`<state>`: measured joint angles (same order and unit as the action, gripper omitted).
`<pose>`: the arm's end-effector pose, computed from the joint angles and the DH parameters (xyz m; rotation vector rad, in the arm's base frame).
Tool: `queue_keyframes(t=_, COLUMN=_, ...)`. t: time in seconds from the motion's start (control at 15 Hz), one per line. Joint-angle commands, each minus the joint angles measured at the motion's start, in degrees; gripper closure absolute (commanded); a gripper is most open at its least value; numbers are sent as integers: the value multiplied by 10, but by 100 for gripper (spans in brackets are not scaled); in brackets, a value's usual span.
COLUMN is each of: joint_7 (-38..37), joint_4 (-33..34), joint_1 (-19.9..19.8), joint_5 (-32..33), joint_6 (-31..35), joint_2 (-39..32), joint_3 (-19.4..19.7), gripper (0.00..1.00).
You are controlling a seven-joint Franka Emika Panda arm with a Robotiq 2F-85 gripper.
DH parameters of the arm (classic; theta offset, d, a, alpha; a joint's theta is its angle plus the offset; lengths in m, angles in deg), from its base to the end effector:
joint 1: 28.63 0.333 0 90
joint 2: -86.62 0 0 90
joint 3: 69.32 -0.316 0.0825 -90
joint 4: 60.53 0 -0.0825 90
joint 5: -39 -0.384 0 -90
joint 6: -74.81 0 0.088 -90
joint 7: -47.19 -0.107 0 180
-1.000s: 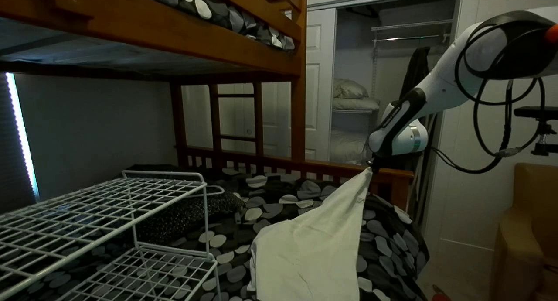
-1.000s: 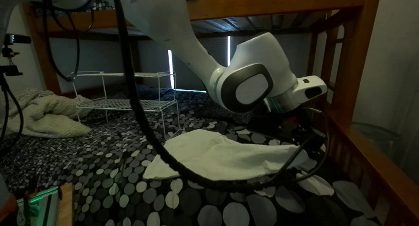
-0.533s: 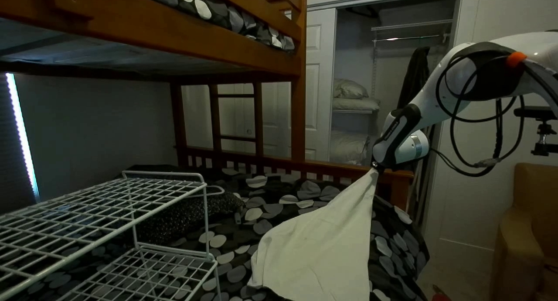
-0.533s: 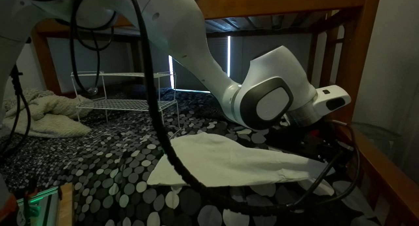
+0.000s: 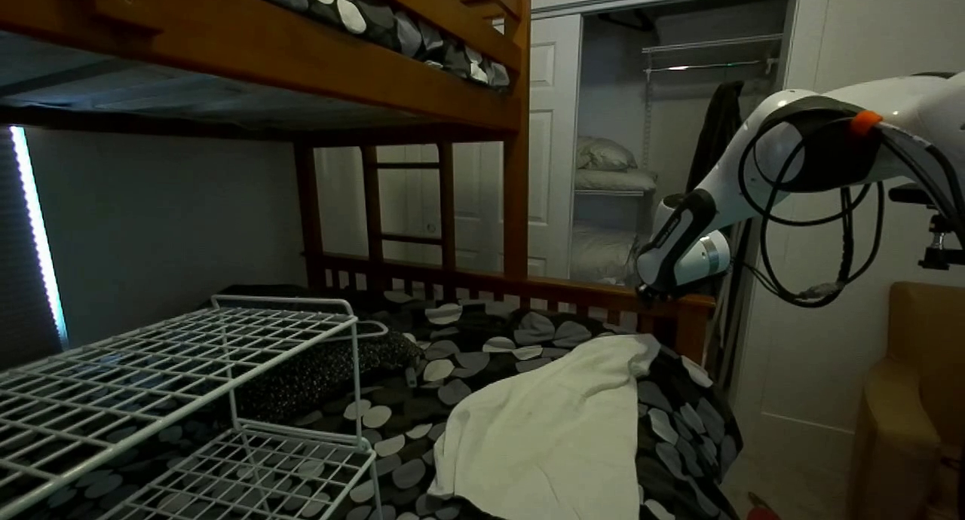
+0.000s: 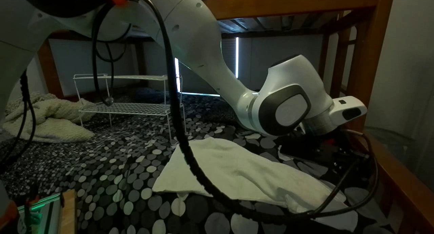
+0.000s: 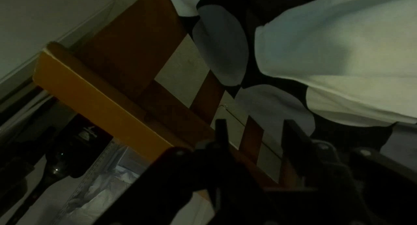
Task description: Spread the pillowcase to the right
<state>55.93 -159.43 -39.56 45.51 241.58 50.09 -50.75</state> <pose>0.6417 -0.3140 0.2937 2.6650 -0.1901 0.6377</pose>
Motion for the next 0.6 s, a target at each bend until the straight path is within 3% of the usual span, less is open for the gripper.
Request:
queue_keyframes(t=0.0, joint_7=2, joint_4=20, joint_1=-7, joint_5=13, joint_6=-89, joint_2=28, joint_3=-26, gripper=21)
queue_keyframes(t=0.2, joint_7=21, joint_4=41, joint_1=-10, joint_5=-1, joint_6=-196, joint_2=44, joint_3=-73, gripper=0)
queue_keyframes(t=0.33, joint_7=37, joint_4=49, joint_1=-9, joint_5=-13, joint_6=-260, joint_2=49, joint_3=-105, gripper=0)
queue_keyframes(t=0.53, joint_7=39, joint_4=45, joint_1=12, joint_5=13, joint_6=-290, joint_2=55, joint_3=-119, gripper=0)
